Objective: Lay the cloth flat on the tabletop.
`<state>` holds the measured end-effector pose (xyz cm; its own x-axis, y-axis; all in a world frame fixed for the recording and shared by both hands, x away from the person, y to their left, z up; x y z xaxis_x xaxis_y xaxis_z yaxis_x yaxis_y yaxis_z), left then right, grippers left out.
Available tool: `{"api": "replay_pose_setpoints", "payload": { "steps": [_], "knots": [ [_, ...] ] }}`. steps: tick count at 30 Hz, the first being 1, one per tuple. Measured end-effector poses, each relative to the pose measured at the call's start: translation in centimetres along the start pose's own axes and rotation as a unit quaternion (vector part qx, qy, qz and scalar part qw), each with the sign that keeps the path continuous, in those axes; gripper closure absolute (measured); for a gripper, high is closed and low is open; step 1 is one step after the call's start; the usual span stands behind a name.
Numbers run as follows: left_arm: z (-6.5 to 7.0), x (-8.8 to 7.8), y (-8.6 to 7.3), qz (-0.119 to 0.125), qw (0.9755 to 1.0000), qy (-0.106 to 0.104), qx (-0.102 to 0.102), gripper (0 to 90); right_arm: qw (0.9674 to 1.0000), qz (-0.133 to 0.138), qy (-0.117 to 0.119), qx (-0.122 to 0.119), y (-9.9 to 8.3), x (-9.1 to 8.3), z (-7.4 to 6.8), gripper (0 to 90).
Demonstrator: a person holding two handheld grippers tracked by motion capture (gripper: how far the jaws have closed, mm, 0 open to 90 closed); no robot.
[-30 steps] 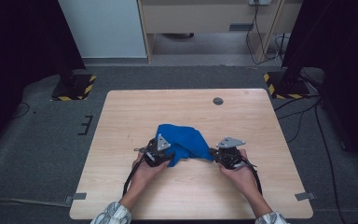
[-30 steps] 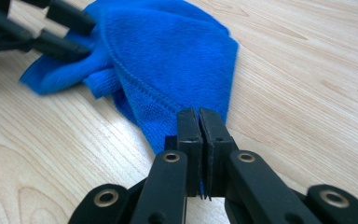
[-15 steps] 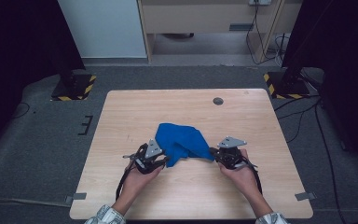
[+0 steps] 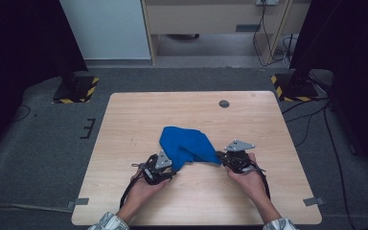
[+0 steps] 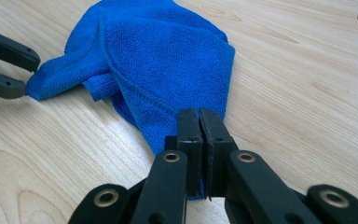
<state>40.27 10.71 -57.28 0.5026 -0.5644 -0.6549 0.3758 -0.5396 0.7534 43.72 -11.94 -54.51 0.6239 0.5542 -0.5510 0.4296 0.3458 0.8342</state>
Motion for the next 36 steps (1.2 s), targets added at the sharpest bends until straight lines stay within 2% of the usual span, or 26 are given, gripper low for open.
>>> {"api": "replay_pose_setpoints", "payload": {
  "steps": [4,6,11,15,19,23,30,36],
  "knots": [
    [0.1,0.3,-0.2,-0.001,1.0000,-0.007,-0.002,61.1,1.0000,0.001,-0.001,0.002,0.0,-0.1,0.1,87.5],
    [0.1,0.3,-0.1,-0.002,1.0000,-0.007,-0.004,57.1,1.0000,0.001,-0.001,0.003,0.0,-0.1,0.1,87.3],
    [0.1,0.3,0.2,0.014,0.9999,-0.007,-0.007,51.0,1.0000,-0.001,0.000,0.003,-0.1,0.0,0.1,86.9],
    [0.1,0.7,0.0,0.005,0.9999,-0.011,-0.007,48.5,1.0000,-0.001,0.000,0.002,-0.1,0.1,0.1,86.5],
    [0.0,0.9,0.1,0.009,0.9998,-0.014,-0.011,54.3,1.0000,-0.001,-0.005,0.007,-0.1,0.0,0.2,86.4],
    [-0.4,0.9,0.0,0.014,0.9997,-0.006,-0.019,64.4,1.0000,-0.001,-0.005,0.006,-0.1,-0.1,0.3,86.4],
    [-1.1,1.0,0.2,0.006,0.9999,0.010,-0.007,84.1,0.9999,0.004,-0.008,0.008,0.0,-0.2,0.4,86.2],
    [-1.3,0.8,0.5,0.011,0.9998,0.017,-0.006,86.5,0.9998,0.012,-0.010,0.011,0.4,-0.5,0.8,87.9]
  ]
}}
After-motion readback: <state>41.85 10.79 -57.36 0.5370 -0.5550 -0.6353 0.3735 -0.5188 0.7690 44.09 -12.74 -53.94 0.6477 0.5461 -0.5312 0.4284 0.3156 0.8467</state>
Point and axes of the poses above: each handheld gripper's, and its own axes: x roughly forward along the jaws, y roughly out of its top, z roughly to its right, the point moved 7 cm from there along x, roughly forward along the jaws, and after that the axes turned 3 degrees about z, right-handed, at the moved point
